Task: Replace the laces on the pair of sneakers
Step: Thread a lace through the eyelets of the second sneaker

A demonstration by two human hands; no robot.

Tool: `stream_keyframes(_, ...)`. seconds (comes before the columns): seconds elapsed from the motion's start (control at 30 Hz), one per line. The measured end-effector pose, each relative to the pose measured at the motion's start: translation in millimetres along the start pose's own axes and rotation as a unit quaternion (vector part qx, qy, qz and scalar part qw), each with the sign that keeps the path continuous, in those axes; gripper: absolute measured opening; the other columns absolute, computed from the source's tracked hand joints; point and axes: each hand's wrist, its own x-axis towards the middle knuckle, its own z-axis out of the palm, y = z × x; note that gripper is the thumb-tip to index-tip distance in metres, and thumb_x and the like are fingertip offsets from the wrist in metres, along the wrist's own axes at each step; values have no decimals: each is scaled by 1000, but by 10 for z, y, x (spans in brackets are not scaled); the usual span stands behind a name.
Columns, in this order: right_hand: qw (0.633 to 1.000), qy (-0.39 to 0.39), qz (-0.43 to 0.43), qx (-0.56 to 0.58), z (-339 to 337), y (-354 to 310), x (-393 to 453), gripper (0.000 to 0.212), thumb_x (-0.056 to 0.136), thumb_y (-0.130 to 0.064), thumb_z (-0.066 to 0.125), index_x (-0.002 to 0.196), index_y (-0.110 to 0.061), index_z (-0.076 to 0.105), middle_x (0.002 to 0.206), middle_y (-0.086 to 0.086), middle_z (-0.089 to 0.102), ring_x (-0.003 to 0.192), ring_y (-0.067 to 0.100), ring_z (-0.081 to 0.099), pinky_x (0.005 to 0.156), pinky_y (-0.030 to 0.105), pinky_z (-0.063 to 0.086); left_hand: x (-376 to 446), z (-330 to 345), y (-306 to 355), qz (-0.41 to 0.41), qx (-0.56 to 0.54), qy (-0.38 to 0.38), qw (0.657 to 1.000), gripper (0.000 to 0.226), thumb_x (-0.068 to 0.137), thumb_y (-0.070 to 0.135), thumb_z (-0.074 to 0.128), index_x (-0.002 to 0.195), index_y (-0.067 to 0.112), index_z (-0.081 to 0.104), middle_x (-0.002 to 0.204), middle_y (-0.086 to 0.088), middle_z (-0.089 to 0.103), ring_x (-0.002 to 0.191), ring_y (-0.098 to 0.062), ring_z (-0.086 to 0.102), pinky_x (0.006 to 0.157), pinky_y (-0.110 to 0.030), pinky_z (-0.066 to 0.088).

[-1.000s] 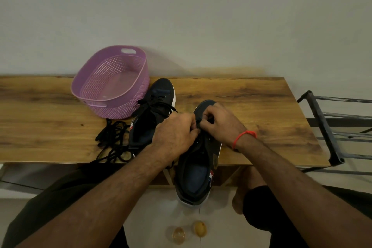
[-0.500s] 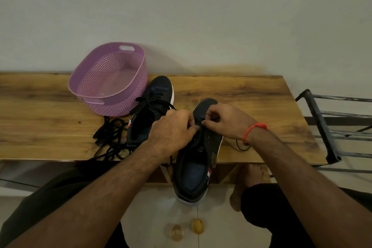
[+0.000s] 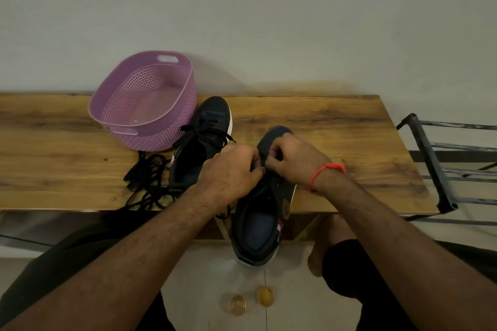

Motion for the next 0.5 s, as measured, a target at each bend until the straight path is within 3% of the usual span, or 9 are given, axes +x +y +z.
stream_keyframes(0.1, 995, 31, 2, 93, 32, -2, -2, 13, 91, -29, 64, 81, -20, 63, 80, -7, 59, 71, 5, 55, 58, 19, 41, -20, 13, 20, 15, 24, 21, 999, 13, 95, 47, 62, 91, 36, 55, 104, 10, 59, 87, -7, 56, 57, -23, 36)
stream_keyframes(0.23, 985, 37, 13, 170, 30, 21, 35, 9, 94, -27, 62, 90, -19, 64, 85, -6, 63, 79, 7, 59, 64, 21, 44, -10, -18, 1, 0, 20, 5, 1000, 16, 94, 51, 61, 90, 37, 54, 106, 10, 56, 89, -8, 55, 57, -24, 32)
stream_keyframes(0.33, 983, 31, 21, 181, -49, 109, 54, 6, 97, -26, 57, 95, -25, 63, 91, -8, 62, 85, 8, 58, 67, 21, 45, 23, -70, -38, -23, -11, -10, 1000, 16, 96, 52, 58, 91, 37, 55, 109, 9, 59, 90, -9, 58, 64, -28, 44)
stream_keyframes(0.4, 985, 29, 17, 167, -96, 194, 45, 15, 101, -20, 51, 108, -26, 63, 103, -7, 59, 95, 9, 55, 76, 21, 46, 32, -100, -44, -35, -24, -5, 999, 14, 97, 49, 56, 91, 37, 54, 109, 8, 61, 92, -12, 60, 74, -36, 51)
stream_keyframes(0.5, 993, -1, 1, 120, -89, 284, 16, 31, 103, -12, 45, 128, -22, 60, 125, -3, 49, 114, 9, 47, 97, 23, 41, 24, -147, -38, -36, -23, 20, 999, 10, 97, 45, 55, 92, 36, 54, 107, 7, 62, 91, -14, 61, 74, -38, 51)
